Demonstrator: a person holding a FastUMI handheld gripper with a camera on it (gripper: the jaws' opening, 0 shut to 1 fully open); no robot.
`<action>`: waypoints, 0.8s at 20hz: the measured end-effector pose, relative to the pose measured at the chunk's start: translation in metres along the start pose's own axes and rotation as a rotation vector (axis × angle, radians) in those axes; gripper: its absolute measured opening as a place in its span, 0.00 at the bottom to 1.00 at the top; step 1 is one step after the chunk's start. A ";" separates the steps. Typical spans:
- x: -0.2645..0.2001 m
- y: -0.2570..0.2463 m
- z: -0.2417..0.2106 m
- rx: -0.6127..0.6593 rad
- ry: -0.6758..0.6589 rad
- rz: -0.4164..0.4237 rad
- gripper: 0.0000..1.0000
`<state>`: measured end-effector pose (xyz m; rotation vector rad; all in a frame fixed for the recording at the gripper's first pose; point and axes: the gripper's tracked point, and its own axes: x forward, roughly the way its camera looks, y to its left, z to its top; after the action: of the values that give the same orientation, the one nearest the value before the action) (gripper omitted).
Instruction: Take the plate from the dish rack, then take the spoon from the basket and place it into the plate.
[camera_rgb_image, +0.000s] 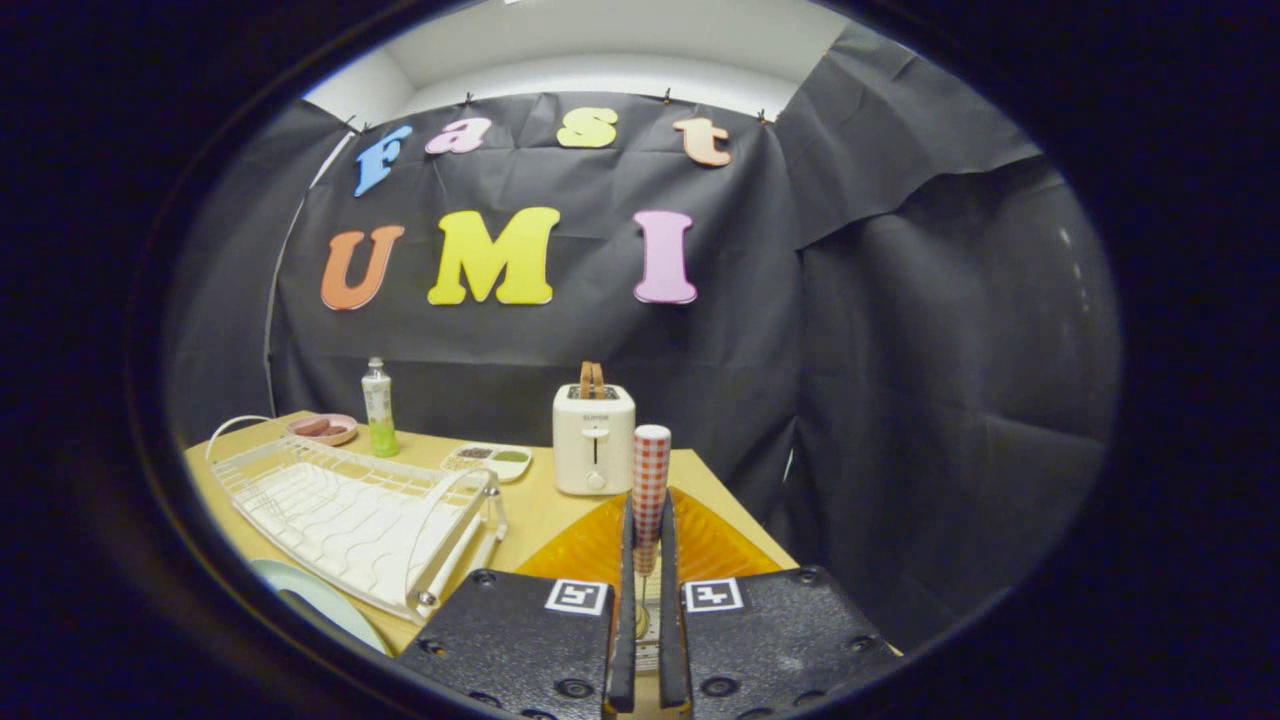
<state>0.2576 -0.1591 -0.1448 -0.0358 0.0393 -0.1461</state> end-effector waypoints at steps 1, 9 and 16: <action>-0.002 -0.004 0.011 -0.008 -0.019 -0.019 0.15; -0.065 0.013 0.119 0.051 -0.149 -0.028 0.15; -0.126 0.082 0.134 -0.007 -0.153 0.025 0.15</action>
<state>0.1506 -0.0553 -0.0094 -0.0536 -0.1124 -0.1175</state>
